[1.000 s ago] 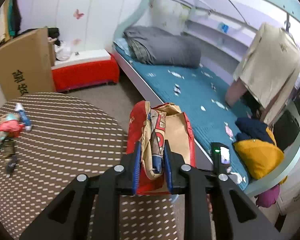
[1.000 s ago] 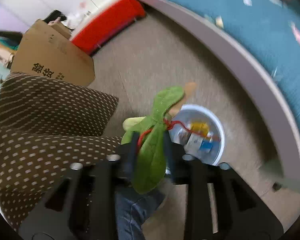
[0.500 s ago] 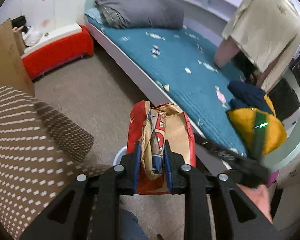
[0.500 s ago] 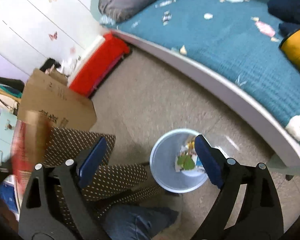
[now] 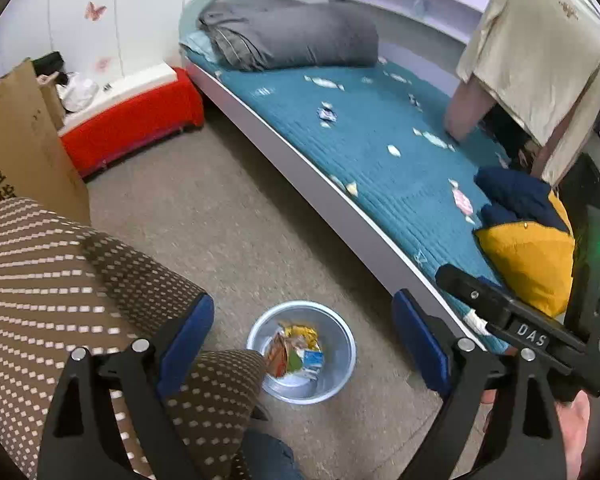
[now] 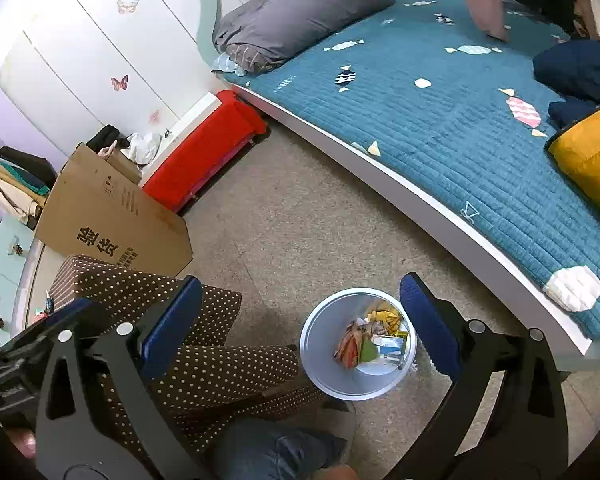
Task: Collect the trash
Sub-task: 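Carry the glove and red bag over the wastebasket and open both tools to drop them, then move both open tools back over the table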
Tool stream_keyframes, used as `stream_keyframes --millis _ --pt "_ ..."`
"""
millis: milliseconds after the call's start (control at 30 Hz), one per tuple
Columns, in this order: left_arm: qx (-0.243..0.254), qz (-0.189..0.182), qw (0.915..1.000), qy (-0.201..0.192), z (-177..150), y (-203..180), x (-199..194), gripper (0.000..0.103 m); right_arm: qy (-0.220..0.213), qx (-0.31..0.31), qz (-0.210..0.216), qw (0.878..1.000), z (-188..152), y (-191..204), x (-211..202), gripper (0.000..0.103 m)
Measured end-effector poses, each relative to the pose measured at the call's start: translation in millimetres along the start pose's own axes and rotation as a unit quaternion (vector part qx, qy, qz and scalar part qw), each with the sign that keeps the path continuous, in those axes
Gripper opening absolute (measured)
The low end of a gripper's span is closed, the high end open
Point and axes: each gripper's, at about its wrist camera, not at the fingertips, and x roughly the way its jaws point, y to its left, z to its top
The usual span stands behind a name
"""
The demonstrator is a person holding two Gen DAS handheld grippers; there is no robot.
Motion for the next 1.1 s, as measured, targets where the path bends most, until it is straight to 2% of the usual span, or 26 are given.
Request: stream_keyframes --millis 333,567,900,1100 --pt "-0.013 0.031 0.9974 -0.064 -5.5 23.9 -65.6 0.092 -0.015 -0.051 0.01 0.999 1.5 57.9 -28.2 0.097" --pt "-0.028 0.048 0.9942 -0.092 -17.2 52.0 -106.6 0.092 -0.025 -0.099 0.03 0.994 -4.0 118.3 -48.3 0.097" --pt "-0.071 0.081 0.9853 -0.133 -52.0 114.8 -167.8 0.092 -0.012 -0.17 0.068 0.983 -31.6 208.7 -51.9 0.097" --pt "-0.11 0.116 0.9746 -0.157 -79.7 168.6 -204.1 0.092 0.008 -0.225 0.093 0.97 -61.2 277.1 -42.6 0.097"
